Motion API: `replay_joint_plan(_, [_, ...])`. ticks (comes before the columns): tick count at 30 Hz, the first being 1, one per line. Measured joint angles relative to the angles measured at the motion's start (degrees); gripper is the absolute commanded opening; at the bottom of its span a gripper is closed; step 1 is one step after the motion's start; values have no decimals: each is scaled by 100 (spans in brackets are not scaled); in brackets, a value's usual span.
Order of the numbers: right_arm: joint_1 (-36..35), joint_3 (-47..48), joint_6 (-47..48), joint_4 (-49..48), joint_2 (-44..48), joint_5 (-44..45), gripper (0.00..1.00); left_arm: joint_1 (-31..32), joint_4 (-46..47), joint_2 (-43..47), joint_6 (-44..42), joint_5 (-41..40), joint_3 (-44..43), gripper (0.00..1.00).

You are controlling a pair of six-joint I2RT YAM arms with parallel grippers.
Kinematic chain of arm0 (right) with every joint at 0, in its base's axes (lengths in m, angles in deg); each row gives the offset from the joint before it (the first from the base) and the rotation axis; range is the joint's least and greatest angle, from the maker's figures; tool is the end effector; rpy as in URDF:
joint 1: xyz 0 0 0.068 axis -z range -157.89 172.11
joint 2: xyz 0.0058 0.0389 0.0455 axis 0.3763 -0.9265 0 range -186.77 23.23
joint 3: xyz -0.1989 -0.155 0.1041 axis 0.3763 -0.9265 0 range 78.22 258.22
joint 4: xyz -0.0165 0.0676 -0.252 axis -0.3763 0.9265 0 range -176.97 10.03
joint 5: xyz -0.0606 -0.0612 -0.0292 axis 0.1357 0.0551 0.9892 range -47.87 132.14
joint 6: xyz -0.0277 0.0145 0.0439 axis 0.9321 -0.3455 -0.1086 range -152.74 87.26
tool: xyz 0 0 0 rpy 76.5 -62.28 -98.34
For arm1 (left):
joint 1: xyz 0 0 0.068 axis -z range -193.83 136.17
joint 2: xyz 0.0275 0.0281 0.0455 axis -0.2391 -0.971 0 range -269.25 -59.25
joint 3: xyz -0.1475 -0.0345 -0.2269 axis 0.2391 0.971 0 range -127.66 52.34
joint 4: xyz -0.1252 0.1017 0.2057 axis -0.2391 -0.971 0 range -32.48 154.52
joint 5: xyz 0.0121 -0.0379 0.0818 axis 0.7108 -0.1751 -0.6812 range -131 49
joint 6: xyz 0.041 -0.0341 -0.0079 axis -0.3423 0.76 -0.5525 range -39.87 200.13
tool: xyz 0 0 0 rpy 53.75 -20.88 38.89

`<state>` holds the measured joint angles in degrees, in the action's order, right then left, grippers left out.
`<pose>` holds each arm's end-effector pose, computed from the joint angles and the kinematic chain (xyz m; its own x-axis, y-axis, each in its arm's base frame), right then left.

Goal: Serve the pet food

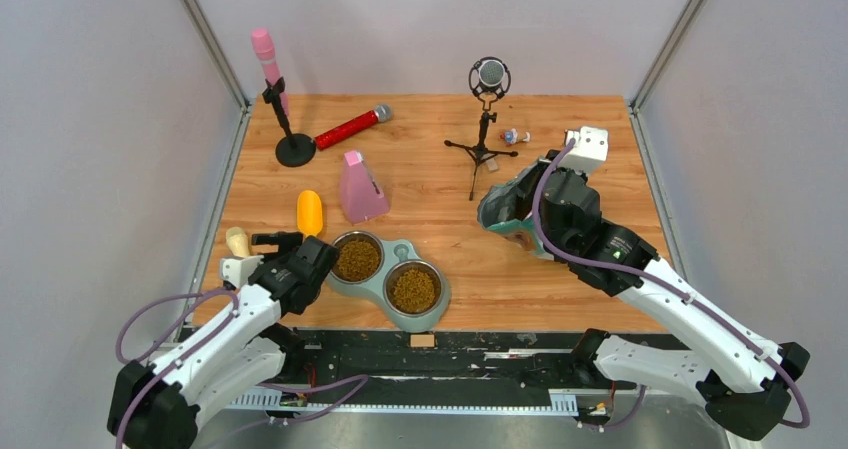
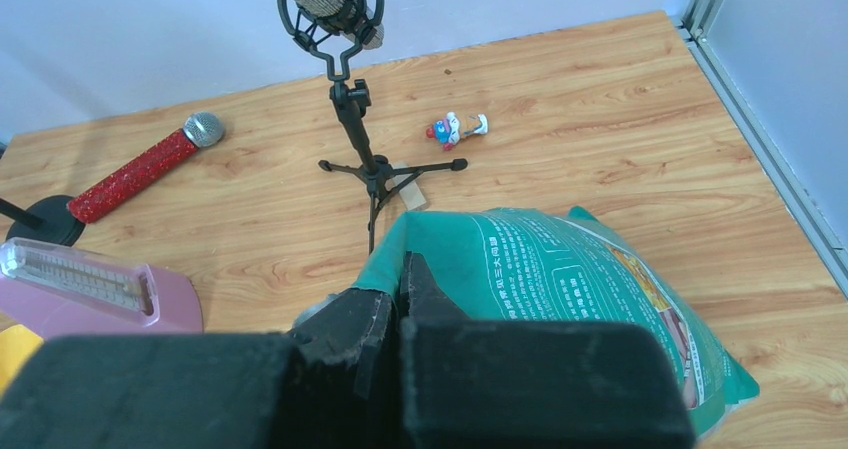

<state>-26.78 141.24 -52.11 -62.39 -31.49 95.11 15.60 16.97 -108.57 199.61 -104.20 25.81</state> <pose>0.1482 0.1266 0.3970 -0.1572 0.1236 -0.9798 0.1086 0.9883 0.1073 0.1264 -0.0348 0.1893 0.4384 -0.6980 -0.5663 -0.6944 0.1369 -0.7064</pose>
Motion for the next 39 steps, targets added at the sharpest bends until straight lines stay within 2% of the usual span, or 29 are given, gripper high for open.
replay_joint_plan(2, [0, 2, 0, 2, 2, -15, 0, 0, -199, 372, 2, 28, -55, 100])
replay_joint_plan(4, [0, 2, 0, 11, 2, -31, 0, 0, -267, 807, -354, 111, -247, 100])
replay_joint_plan(6, [0, 2, 0, 33, 9, -55, 0, -2, 140, 1377, -1513, 378, -538, 100])
replay_joint_plan(8, [0, 2, 0, 66, 17, -103, 0, -13, 1137, 1908, -2885, 920, -675, 100])
replay_joint_plan(10, [26, 2, -2, 127, 52, -232, 0, -17, 2295, 2365, -4387, 1860, -778, 100])
replay_joint_plan(12, [87, 2, -4, 186, 96, -433, 0, -17, 3005, 2347, -5447, 2863, -1062, 100])
replay_joint_plan(15, [293, 55, -35, 315, 131, -855, 0, -22, 3617, 1460, -6714, 4883, -2127, 100])
replay_joint_plan(18, [573, 157, -118, 494, 131, -1333, 0, 70, 4072, -37, -7543, 6951, -3460, 100])
replay_joint_plan(20, [723, 216, -181, 605, 131, -1648, 0, 380, 3930, -1110, -8137, 7864, -4323, 100])
replay_joint_plan(22, [813, 245, -223, 673, 131, -1882, 0, 826, 3663, -2020, -8738, 8341, -5119, 100])
replay_joint_plan(26, [931, 332, -289, 890, 129, -2251, 0, 1484, 3128, -3366, -9748, 8900, -5840, 100])
replay_joint_plan(33, [1172, 452, -330, 1073, 129, -2640, 0, 1714, 2413, -4551, -10762, 9300, -6596, 97])
replay_joint_plan(35, [1220, 463, -332, 1086, 129, -2706, 0, 1762, 2312, -4658, -10933, 9259, -6660, 91])
replay_joint_plan(36, [1233, 466, -334, 1093, 129, -2739, 0, 1797, 2264, -4693, -10977, 9182, -6682, 83])
replay_joint_plan(38, [1246, 466, -348, 1121, 129, -2820, 0, 1867, 2203, -4769, -10990, 8977, -6767, 75])
replay_joint_plan(39, [1248, 466, -350, 1134, 131, -2870, 0, 1888, 2203, -4822, -10957, 8863, -6828, 74])
